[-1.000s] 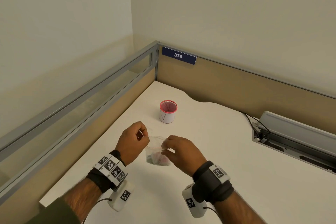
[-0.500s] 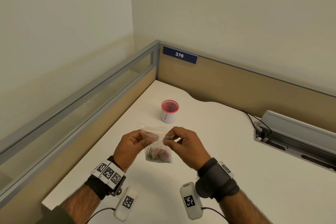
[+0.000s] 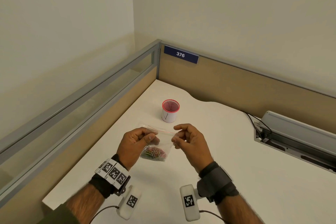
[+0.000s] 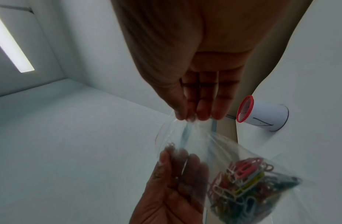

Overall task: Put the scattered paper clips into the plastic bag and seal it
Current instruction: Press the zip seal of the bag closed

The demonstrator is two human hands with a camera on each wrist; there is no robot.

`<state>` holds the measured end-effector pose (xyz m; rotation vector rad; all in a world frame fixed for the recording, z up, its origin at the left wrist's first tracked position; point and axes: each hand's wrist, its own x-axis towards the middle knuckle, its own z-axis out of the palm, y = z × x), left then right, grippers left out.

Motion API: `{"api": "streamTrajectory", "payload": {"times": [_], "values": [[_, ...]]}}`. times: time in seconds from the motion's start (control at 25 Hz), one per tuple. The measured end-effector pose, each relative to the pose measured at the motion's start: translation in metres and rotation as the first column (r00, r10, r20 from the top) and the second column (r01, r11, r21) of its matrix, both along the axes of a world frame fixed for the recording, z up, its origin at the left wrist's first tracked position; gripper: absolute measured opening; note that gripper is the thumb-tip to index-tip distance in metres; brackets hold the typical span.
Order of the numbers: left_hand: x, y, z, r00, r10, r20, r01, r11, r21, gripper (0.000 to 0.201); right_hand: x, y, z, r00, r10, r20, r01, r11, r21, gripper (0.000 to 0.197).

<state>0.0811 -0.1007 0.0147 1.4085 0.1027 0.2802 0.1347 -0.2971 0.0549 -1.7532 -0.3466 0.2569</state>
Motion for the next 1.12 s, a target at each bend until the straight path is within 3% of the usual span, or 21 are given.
{"api": "streamTrajectory", "payload": {"times": [0.4,0.68,0.88,1.0,1.12], "values": [[0.002,0.009,0.007,0.999,0.036,0.001,-0.036,0.999,0.03,0.008,0.003,0.003,-0.002,0.997,0.01,0.078,0.003,0.986,-0.165,0.007],[0.007,0.023,0.01,0.999,-0.026,-0.045,0.034,0.984,0.177,0.007,0.006,0.003,0.003,0.994,0.013,0.112,0.01,0.979,-0.203,0.005],[0.006,0.027,0.009,0.994,-0.074,-0.077,0.092,0.962,0.258,0.025,0.006,0.001,0.003,0.993,0.011,0.117,0.012,0.981,-0.192,0.006],[0.007,0.022,0.007,0.997,-0.032,-0.075,0.051,0.965,0.259,0.009,0.004,-0.001,0.0,0.994,0.01,0.113,0.012,0.982,-0.189,0.006],[0.008,0.02,0.004,0.994,-0.037,-0.106,0.066,0.957,0.284,0.006,0.002,-0.004,-0.003,0.994,0.001,0.106,0.021,0.978,-0.206,0.007]]}}
